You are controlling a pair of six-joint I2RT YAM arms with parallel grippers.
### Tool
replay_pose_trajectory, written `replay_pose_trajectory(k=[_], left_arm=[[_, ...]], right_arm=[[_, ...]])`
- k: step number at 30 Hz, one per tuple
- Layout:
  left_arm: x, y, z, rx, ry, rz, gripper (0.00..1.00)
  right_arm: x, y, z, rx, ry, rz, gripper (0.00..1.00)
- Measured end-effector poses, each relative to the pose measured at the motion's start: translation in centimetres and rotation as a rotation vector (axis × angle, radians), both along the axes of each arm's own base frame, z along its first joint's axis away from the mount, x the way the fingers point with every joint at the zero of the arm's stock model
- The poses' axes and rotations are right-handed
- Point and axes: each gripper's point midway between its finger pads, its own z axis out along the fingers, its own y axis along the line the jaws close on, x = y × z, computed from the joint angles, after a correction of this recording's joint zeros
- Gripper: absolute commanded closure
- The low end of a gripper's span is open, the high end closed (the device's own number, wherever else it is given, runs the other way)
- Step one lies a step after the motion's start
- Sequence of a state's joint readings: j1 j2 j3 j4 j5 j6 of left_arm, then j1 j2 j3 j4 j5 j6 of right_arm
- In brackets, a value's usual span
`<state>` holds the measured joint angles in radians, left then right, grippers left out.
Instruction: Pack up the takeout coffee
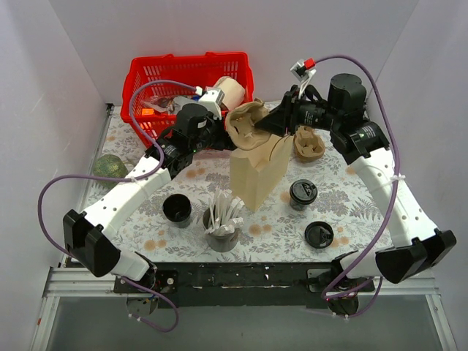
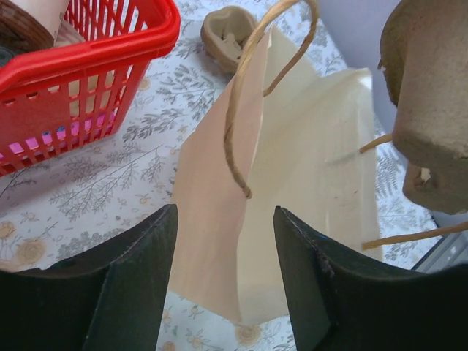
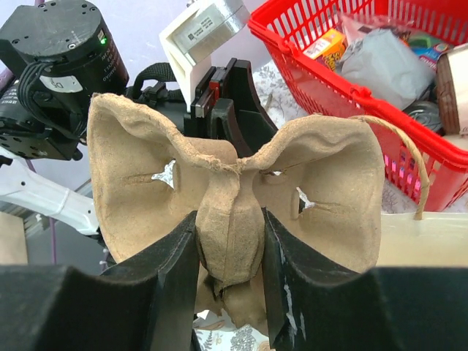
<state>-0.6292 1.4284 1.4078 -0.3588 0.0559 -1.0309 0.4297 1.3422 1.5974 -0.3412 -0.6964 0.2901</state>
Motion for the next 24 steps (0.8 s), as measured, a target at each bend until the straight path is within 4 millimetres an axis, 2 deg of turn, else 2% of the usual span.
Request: replay_pose_trajectory(k=[4, 5, 11, 18, 24], left_arm=[[0.0, 0.1, -1.8, 0.015, 0.043, 0.013, 0.53], [0.0, 0.1, -2.0, 0.016, 0.05, 0.014, 0.56], [-0.1, 0.1, -2.6, 0.014, 0.069, 0.019, 0.63], [-0.1, 0.0, -2.6, 0.009, 0.073, 0.019, 0.65], [-0.1, -0.1, -3.0, 0.013, 0.08, 0.017, 0.69]], right_arm=[[0.5, 0.2, -1.1, -0.005, 0.054, 0.015, 0.58], [0.6, 0.3, -1.3, -0.005, 0.065, 0.019, 0.58], [1.5, -0.8, -2.4, -0.004, 0.111, -0.001, 0.58], [2.2, -1.8, -5.9, -0.017, 0.226, -0.015, 0.58], [3.1, -2.1, -7.3, -0.026, 0.263, -0.012, 0.58]])
